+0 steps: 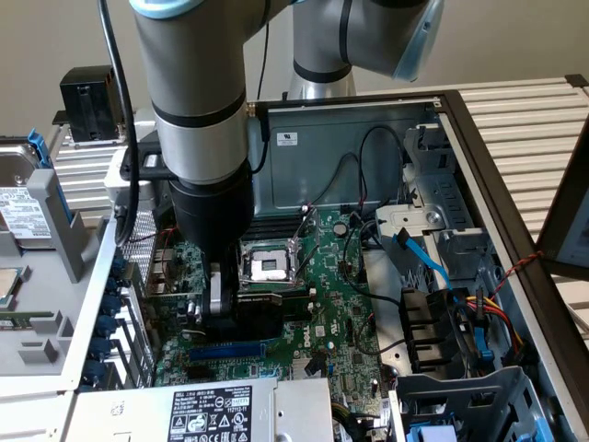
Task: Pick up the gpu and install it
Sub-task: 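Insert the gpu into the slot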
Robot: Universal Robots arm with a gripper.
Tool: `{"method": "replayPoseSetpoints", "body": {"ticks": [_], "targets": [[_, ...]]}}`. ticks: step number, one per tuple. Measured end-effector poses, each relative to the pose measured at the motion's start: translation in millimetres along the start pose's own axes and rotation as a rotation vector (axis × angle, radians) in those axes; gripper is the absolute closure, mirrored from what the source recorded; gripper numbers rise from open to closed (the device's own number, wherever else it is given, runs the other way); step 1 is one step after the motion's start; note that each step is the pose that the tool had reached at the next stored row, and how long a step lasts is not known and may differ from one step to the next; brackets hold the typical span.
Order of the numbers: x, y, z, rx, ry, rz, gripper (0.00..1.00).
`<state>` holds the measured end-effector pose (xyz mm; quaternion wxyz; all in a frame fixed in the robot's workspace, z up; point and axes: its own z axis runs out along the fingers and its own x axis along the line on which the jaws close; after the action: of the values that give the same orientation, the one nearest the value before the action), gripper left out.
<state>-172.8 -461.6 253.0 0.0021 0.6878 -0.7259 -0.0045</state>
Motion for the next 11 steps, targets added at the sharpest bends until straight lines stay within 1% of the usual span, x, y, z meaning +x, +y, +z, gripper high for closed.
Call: {"method": "replayPoseSetpoints", "body": {"ticks": [2,4,11], "targets": [[0.0,0.3,0.4,0.0027,-0.0004,0.005,0.72],[0.1,1.3,0.9,0.004,-0.0006,0.009,0.72],[0.5,3.4,3.2,0.0051,-0.0007,0.026,0.72]]}}
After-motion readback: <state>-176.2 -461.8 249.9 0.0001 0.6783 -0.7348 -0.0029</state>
